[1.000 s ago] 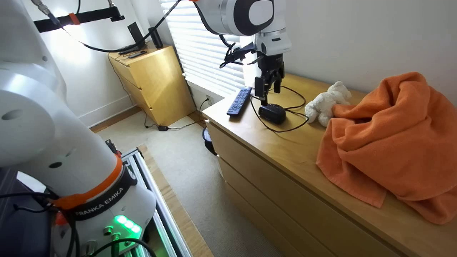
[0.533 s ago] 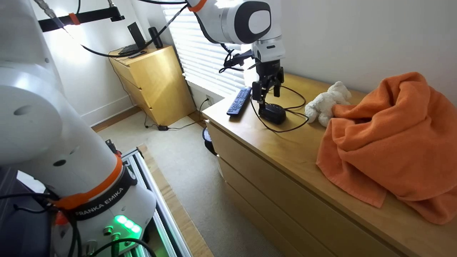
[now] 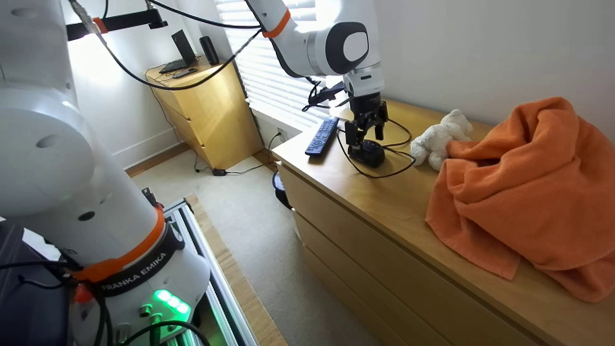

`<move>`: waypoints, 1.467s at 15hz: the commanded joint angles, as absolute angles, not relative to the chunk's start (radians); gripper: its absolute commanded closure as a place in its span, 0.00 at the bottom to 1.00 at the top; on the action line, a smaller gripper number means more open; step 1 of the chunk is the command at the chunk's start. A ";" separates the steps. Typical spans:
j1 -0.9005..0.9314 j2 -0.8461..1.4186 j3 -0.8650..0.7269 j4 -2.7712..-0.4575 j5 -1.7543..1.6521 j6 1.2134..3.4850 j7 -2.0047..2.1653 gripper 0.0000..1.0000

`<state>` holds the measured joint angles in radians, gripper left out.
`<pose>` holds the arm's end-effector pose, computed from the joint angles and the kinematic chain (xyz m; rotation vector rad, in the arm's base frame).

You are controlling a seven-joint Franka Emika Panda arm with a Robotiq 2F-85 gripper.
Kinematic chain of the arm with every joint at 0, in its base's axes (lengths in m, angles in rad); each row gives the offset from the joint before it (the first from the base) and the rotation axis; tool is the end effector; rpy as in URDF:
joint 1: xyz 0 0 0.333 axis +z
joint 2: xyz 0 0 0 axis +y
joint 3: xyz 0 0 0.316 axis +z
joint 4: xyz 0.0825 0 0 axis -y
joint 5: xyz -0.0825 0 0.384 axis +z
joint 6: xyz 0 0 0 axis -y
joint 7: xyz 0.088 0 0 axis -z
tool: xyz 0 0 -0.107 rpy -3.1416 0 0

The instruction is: Move the alarm clock backwards

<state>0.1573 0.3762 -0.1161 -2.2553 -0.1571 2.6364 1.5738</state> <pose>0.5403 0.0248 0.1962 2.3530 -1.9559 0.1366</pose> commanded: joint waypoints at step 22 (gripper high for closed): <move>0.264 0.431 -0.200 -2.216 -0.220 2.744 1.602 0.43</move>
<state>0.2472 0.4584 -0.1883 -2.1968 -0.1889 2.6688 1.5840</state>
